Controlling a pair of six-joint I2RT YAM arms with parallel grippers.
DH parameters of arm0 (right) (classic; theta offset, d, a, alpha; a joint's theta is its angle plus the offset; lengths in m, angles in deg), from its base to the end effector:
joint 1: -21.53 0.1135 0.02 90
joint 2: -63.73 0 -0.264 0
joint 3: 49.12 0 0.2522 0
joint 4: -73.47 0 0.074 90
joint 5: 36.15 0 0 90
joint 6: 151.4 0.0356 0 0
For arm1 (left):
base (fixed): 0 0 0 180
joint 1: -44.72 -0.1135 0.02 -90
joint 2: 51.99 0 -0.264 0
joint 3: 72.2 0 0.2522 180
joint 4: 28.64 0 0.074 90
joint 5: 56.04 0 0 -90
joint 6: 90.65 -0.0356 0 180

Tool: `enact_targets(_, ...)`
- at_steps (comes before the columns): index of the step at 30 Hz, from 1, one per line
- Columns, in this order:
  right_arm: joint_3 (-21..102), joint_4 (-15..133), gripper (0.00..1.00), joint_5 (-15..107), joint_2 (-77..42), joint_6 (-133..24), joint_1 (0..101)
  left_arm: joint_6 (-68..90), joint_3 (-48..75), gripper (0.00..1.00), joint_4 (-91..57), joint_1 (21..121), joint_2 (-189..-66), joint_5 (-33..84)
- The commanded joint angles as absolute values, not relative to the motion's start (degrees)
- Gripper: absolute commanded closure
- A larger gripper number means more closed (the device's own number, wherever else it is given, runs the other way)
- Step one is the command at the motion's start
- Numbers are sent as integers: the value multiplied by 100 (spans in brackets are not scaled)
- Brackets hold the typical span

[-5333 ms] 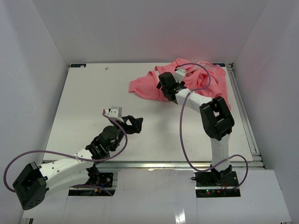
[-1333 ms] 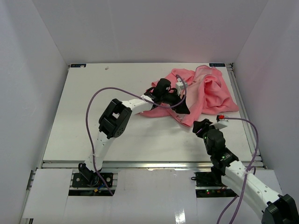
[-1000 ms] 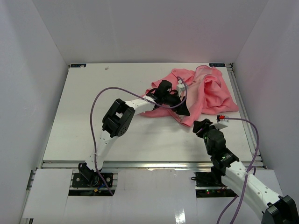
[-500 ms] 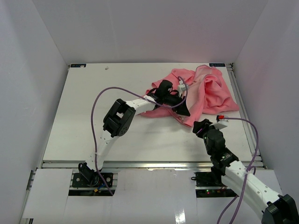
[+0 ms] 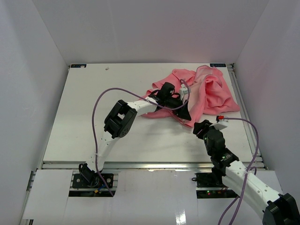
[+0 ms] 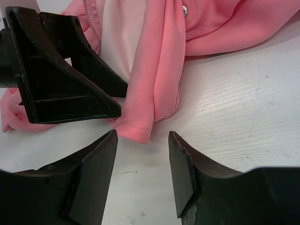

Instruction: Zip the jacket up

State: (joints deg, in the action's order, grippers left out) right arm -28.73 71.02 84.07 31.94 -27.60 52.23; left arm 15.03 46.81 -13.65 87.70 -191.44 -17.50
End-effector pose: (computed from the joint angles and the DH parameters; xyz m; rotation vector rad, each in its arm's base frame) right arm 0.1334 0.0584 0.1776 0.4180 1.7418 0.3324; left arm 0.3726 -0.3853 0.1413 1.0857 2.0759 -1.5296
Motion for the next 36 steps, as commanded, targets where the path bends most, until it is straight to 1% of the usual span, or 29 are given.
enact_targets(1,-2843,7245,46,8465,3321,-2862,5200,1261,4758,26,-1090,8788,-19114,-1251)
enact_targets(6,-2834,7233,46,8475,3305,-2862,5203,1265,4988,26,-918,8801,-19267,-709)
enact_targets(10,-2816,7212,46,8472,3305,-2853,5196,1358,5281,27,-873,8803,-19428,-1217)
enact_targets(14,-2935,7322,45,8282,3426,-2850,5200,1670,4948,31,-1318,8802,-19237,-1707)
enact_targets(20,-2860,7309,45,8294,3262,-2880,5203,2154,4765,40,-2011,8796,-19102,-2239)
enact_targets(22,-2868,7307,45,8277,3278,-2880,5203,2351,4791,46,-2162,8796,-19147,-2325)
enact_targets(24,-2920,7315,45,8303,3340,-2862,5203,2438,4774,57,-2208,8805,-19173,-2377)
enact_targets(27,-2976,7515,45,8281,3256,-2857,5198,2376,4662,68,-2181,8801,-19052,-2228)
enact_targets(29,-3000,7758,45,8149,3066,-2860,5201,2360,4613,74,-2157,8805,-18967,-2155)
enact_targets(34,-2763,7878,46,7861,2405,-2932,5194,2471,4218,97,-2383,8805,-18653,-2074)
enact_targets(35,-2738,7883,46,7801,2336,-2932,5197,2491,4102,100,-2439,8805,-18578,-2017)
enact_targets(36,-2719,7895,46,7733,2286,-2932,5203,2509,4045,100,-2489,8805,-18498,-1931)
